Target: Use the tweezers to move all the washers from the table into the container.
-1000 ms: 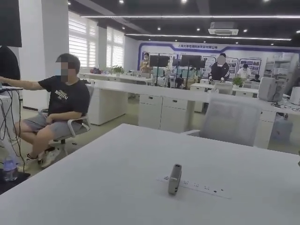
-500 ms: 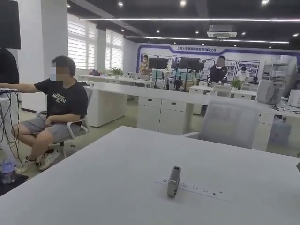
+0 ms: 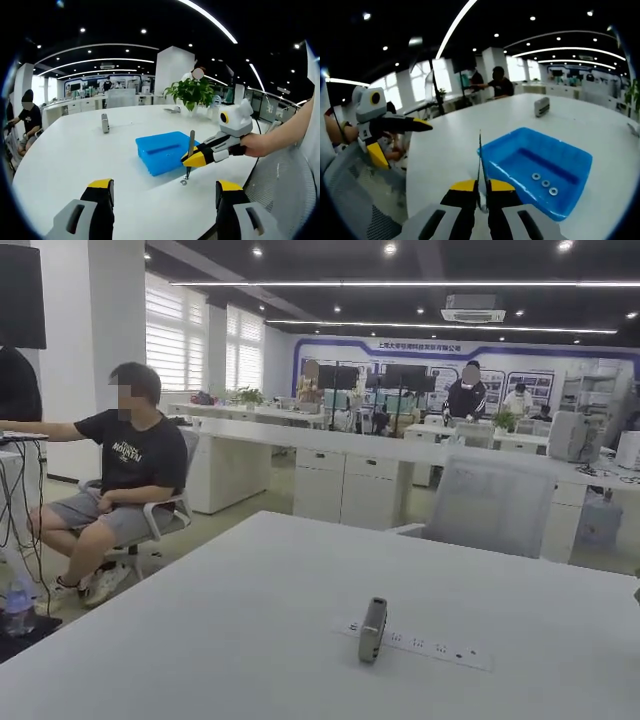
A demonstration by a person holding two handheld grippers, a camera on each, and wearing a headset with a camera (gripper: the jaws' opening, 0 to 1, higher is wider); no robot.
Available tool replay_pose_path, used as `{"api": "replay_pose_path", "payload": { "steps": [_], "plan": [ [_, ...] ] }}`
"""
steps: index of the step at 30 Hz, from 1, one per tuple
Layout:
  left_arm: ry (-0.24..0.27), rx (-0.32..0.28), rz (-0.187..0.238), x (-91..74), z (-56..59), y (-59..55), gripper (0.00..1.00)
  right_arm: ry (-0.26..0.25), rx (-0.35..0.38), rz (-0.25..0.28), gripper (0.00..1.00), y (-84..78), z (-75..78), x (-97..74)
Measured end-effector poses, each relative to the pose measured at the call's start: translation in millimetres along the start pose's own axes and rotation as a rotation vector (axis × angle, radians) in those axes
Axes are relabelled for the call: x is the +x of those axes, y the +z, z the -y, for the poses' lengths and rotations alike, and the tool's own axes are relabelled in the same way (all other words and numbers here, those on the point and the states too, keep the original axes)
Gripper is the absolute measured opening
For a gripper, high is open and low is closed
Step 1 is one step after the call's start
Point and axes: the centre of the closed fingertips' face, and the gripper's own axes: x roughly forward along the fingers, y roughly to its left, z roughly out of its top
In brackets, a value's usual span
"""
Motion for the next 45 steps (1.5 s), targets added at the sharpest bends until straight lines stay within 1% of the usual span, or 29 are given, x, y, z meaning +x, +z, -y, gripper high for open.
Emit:
{"api": "replay_pose_path", "payload": {
  "steps": [2,6,10,11,12,13,14,15,16,17,19,20,23,25,27,31,35,36,37,38,40,41,45],
  "plan": [
    [0.001,-0.001,0.001,0.1,-0.4,0.0,0.85,0.01,-0.001,0.004,0.05,-1.9,-1.4,-1.1],
    [0.002,-0.003,0.003,0.1,-0.6,0.3,0.85,0.012,0.003,0.008,0.06,-4.2,0.1,-3.5],
    [-0.002,-0.001,-0.001,0.3,0.1,-0.2,0.85,0.025,0.007,0.003,0.05,-4.0,2.5,-1.4],
    [-0.002,0.0,-0.001,0.3,0.2,-0.2,0.85,0.039,-0.033,-0.015,0.05,-4.7,1.4,-0.5],
    [-0.003,-0.001,0.0,0.3,0.4,-0.1,0.85,0.067,-0.069,-0.031,0.05,-5.8,-3.9,0.9],
    [-0.003,-0.002,0.0,0.2,0.6,-0.1,0.85,0.09,-0.084,-0.041,0.05,-6.5,-7.2,2.2],
    [-0.004,-0.002,0.0,0.2,0.6,-0.1,0.85,0.098,-0.09,-0.043,0.05,-6.2,-9.4,2.3],
    [-0.004,-0.001,-0.001,0.2,0.6,-0.2,0.85,0.122,-0.111,-0.052,0.05,-6.6,-12.8,2.9],
    [-0.005,0.0,-0.001,0.2,0.7,-0.3,0.85,0.131,-0.128,-0.059,0.05,-7.0,-14.6,2.6],
    [-0.005,0.001,-0.001,0.2,0.9,-0.3,0.85,0.126,-0.16,-0.067,0.05,-7.0,-13.1,2.6],
    [-0.004,0.001,-0.003,0.0,0.6,-0.6,0.85,0.144,-0.186,-0.076,0.05,-9.0,-14.8,0.9],
    [-0.003,0.001,-0.003,-0.1,0.5,-0.6,0.85,0.144,-0.197,-0.077,0.05,-9.2,-16.2,-0.1],
    [0.0,-0.003,0.002,-0.4,-0.3,0.2,0.85,0.142,-0.203,-0.086,0.04,-10.7,-10.5,-3.7],
    [-0.002,-0.005,0.004,-0.5,0.0,0.5,0.85,0.152,-0.189,-0.091,0.03,-11.2,-6.0,-6.1],
    [-0.004,-0.003,0.004,-0.4,0.5,0.6,0.85,0.15,-0.179,-0.1,0.03,-12.2,-2.3,-7.2],
    [-0.005,-0.008,0.012,-0.7,0.7,2.1,0.85,0.147,-0.159,-0.097,0.03,-12.9,-5.4,-7.8],
    [-0.001,-0.011,0.016,-0.9,0.0,2.7,0.85,0.134,-0.103,-0.087,0.03,-10.0,-4.2,-7.8],
    [0.0,-0.012,0.018,-1.0,-0.1,3.1,0.85,0.136,-0.076,-0.073,0.03,-7.6,-5.4,-8.4],
    [0.001,-0.015,0.021,-1.2,-0.4,3.5,0.85,0.151,-0.032,-0.05,0.03,-2.9,-8.0,-8.8],
    [0.004,-0.016,0.023,-1.4,-0.9,3.8,0.85,0.154,-0.011,-0.036,0.03,-0.5,-7.2,-9.6],
    [0.007,-0.017,0.029,-1.8,-1.4,5.2,0.85,0.149,-0.006,-0.031,0.03,4.4,-6.6,-12.7],
    [0.008,-0.009,0.034,-1.9,-1.1,6.7,0.85,0.148,-0.001,-0.025,0.03,9.6,-7.0,-14.2],
    [0.0,0.004,0.026,-1.1,1.0,6.2,0.85,0.161,0.013,-0.002,0.03,30.8,-16.1,-18.0]
  ]
}}
